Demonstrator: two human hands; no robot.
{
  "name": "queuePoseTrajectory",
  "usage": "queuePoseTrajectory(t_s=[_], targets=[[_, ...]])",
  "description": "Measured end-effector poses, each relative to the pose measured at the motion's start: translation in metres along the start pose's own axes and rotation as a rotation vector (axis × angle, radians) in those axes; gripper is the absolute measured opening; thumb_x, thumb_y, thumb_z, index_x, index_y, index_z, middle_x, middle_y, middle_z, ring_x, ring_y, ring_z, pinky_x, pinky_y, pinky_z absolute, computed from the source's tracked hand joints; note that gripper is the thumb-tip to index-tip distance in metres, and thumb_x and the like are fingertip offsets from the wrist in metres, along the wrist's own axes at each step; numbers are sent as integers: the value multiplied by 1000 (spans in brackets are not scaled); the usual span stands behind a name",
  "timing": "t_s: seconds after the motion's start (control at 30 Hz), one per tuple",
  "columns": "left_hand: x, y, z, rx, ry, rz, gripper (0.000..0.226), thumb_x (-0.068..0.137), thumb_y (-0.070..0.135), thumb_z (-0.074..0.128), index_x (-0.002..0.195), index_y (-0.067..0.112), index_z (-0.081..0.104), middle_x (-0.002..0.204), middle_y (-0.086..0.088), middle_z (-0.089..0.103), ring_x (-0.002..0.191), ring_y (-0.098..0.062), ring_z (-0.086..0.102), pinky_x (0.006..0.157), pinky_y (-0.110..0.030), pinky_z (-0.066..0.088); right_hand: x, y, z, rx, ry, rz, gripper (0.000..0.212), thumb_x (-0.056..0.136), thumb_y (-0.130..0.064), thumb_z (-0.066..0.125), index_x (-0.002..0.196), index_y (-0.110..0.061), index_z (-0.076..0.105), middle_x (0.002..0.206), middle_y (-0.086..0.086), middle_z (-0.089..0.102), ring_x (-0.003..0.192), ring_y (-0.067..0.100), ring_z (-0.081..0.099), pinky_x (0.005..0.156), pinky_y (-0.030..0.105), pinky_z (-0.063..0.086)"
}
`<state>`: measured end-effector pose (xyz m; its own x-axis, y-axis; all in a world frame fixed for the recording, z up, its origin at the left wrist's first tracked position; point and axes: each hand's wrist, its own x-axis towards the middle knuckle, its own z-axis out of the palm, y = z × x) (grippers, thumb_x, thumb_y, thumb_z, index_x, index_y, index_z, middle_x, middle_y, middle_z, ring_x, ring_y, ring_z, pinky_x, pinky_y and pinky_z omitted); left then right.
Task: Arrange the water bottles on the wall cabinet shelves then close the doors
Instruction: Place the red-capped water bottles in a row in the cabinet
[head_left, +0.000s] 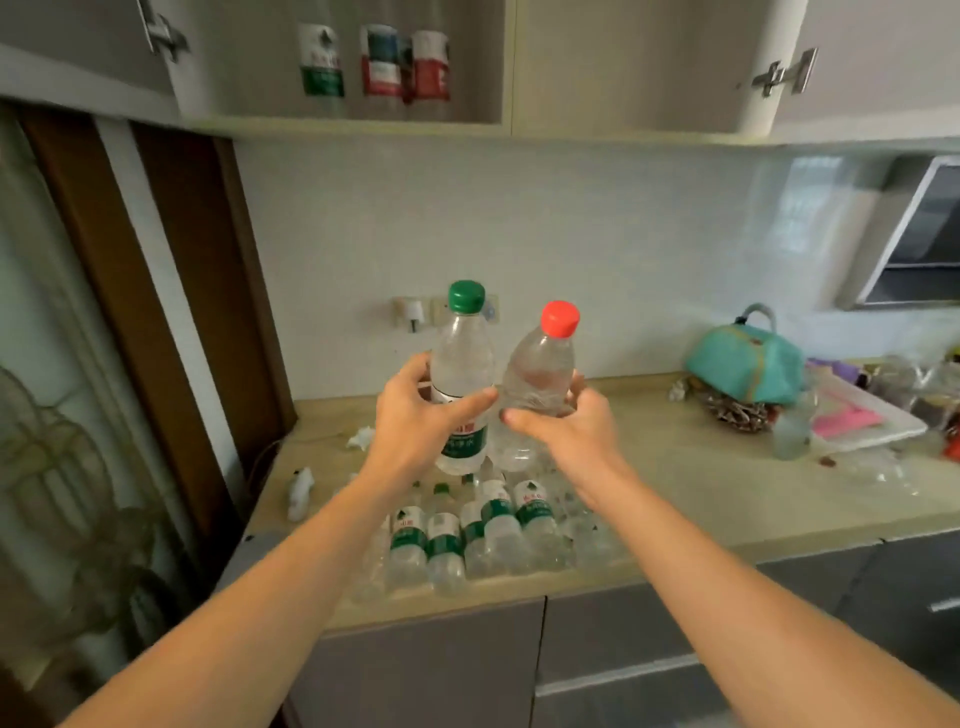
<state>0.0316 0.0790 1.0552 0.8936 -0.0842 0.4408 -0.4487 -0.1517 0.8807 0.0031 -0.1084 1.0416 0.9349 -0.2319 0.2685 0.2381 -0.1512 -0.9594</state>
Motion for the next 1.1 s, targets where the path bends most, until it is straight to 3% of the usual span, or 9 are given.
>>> queuePoseTrajectory(t_s=[0.17, 0.3, 0.43, 0.67, 0.8, 0.9, 1.1], targets=[[56, 64, -27, -14, 92, 93, 42, 74, 41, 87, 107, 28, 66, 95, 19, 73, 86, 3, 69, 68, -15, 51, 53, -82, 13, 58, -12, -150, 49, 66, -22, 93, 101, -31, 59, 91, -15, 77, 86, 3, 74, 67, 16, 55], [109, 107, -39, -14, 154, 158, 36, 74, 45, 85, 104, 37, 66, 94, 24, 72, 86, 7, 67, 71, -22, 49, 102, -133, 14, 115, -25, -256, 44, 65, -21, 92, 96, -28, 62, 90, -12, 77, 85, 7, 75, 71, 26, 57], [164, 142, -42, 12, 244, 192, 37, 69, 52, 86, 96, 47, 61, 90, 25, 70, 88, 5, 65, 70, -21, 46, 160, -173, 8, 143, -50, -342, 45, 64, -27, 93, 98, -29, 63, 88, -16, 76, 83, 3, 74, 72, 27, 54], [242, 170, -48, -7, 408, 227, 40, 72, 49, 85, 105, 38, 64, 101, 16, 72, 95, -7, 67, 73, -28, 52, 252, -212, 2, 171, -101, -432, 46, 67, -21, 93, 99, -25, 61, 82, -20, 74, 78, 0, 72, 83, 37, 57], [284, 172, -53, -55, 482, 210, 49, 74, 46, 84, 115, 29, 62, 106, 9, 71, 96, -13, 68, 78, -35, 56, 289, -226, 12, 256, -112, -411, 49, 65, -16, 94, 100, -25, 61, 94, -8, 75, 93, 15, 72, 94, 49, 57], [318, 173, -64, -52, 534, 208, 47, 73, 47, 84, 110, 27, 61, 101, 8, 70, 91, -14, 68, 71, -32, 54, 315, -239, 22, 252, -128, -441, 48, 68, -13, 91, 106, -22, 63, 105, 2, 74, 99, 25, 72, 94, 54, 56], [386, 173, -89, 24, 554, 272, 46, 73, 46, 85, 107, 25, 63, 94, 9, 70, 82, -10, 67, 61, -27, 49, 360, -265, 48, 184, -123, -519, 50, 77, -10, 85, 121, -16, 63, 107, 1, 73, 98, 21, 72, 93, 50, 58]])
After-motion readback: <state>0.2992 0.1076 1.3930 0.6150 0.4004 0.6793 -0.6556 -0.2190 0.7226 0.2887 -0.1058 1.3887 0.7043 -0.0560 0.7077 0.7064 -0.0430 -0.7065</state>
